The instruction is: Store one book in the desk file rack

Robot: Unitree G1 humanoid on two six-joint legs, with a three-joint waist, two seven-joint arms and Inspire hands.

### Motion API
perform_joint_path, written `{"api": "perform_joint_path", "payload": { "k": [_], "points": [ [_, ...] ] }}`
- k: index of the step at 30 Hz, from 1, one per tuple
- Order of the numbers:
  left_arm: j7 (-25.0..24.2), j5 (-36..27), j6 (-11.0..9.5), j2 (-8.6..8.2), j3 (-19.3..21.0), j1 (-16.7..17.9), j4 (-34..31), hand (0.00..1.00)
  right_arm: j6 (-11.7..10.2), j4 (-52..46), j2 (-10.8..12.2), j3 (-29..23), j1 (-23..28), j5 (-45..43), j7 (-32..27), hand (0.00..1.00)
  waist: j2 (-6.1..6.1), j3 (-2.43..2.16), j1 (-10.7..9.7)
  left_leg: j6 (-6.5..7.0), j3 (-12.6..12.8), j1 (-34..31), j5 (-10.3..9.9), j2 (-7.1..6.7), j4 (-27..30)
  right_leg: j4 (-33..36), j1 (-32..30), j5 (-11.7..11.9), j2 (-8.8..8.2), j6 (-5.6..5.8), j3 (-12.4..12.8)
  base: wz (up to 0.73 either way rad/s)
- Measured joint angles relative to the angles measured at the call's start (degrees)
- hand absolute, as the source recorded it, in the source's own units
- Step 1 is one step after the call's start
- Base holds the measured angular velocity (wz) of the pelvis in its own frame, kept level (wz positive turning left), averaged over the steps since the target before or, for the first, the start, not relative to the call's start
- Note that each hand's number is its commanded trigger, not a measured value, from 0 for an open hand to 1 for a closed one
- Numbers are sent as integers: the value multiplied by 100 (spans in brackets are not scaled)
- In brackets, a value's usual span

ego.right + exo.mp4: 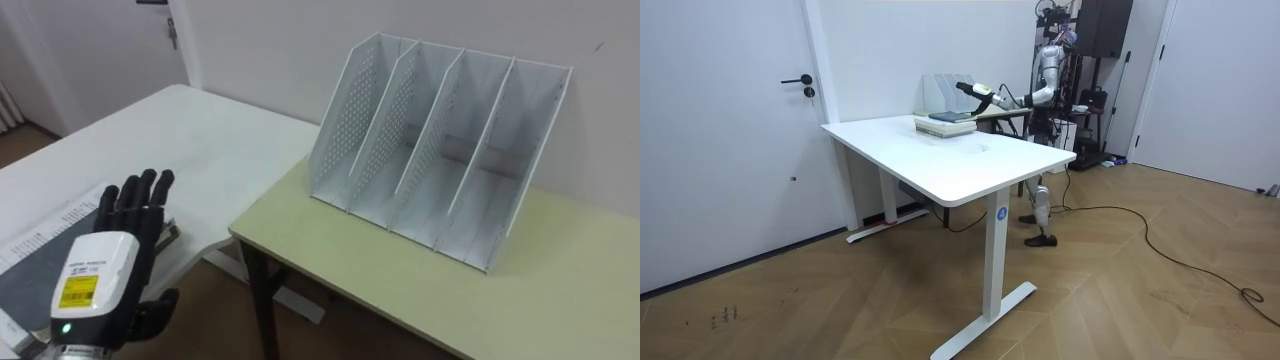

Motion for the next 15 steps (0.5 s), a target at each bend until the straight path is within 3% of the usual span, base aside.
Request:
{"api": "perform_joint_path", "payload": {
  "k": [9,15],
  "points": [
    [36,5,125,1,265,-2,224,0,11,10,-37,-94,19,215,67,0,41,-18,73,0,6,-3,0,4,-1,8,-34,40,7,3,5,0],
    [36,-23,136,4,485,-2,224,0,5,6,-103,-112,40,256,101,0,96,2,96,0,7,-3,0,9,-3,22,-84,52,8,1,4,0]
  ]
}}
